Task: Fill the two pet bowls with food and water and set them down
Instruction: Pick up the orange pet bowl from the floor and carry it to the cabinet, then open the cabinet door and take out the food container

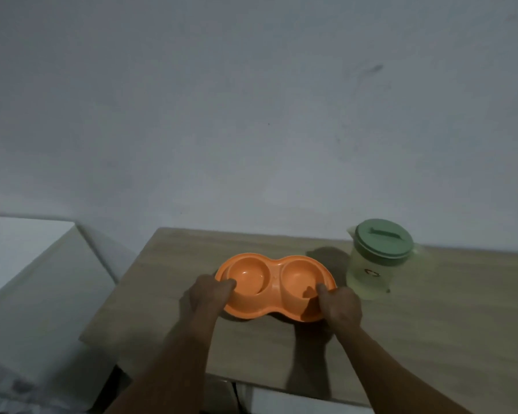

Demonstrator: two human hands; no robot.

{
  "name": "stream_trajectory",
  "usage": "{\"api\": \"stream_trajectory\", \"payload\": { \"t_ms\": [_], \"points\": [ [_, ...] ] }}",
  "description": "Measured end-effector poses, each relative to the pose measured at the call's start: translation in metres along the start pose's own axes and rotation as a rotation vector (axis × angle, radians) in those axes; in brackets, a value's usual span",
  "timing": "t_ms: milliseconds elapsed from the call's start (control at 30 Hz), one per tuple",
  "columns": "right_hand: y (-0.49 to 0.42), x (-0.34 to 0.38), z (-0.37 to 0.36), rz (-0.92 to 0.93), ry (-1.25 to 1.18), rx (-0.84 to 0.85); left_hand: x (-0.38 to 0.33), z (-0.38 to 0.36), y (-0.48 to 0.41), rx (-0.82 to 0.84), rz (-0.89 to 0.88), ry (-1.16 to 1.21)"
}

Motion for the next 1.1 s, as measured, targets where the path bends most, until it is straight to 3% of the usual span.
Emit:
{"api": "stream_trajectory", "payload": {
  "t_ms": [300, 600, 867, 1100],
  "points": [
    [-0.012, 0.002, -0.026, -0.048, 0.073, -0.045, -0.003, -0.02, -0.057, 0.113, -0.038, -0.18],
    [-0.005, 0.005, -0.038, -0.06, 0.111, -0.083, -0.005, -0.018, -0.071, 0.114, -0.152, -0.344],
    [0.038, -0.017, -0.025, -0.128, 0.048, -0.172, 0.0, -0.01, -0.059, 0.164, -0.193, -0.242],
    [0.101, -0.028, -0.035, -0.025, 0.133, -0.049, 0.033, -0.015, -0.016, 0.25, -0.26, -0.29]
  ]
}}
Point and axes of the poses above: each hand's wrist, its own y-axis away from the middle knuckle, its own z-axis out of the back of the hand, x = y × z, the point moved 10 cm from there along -y, towards the middle knuckle, and after that the axes turned 8 degrees about -y, right-handed, at the moved point
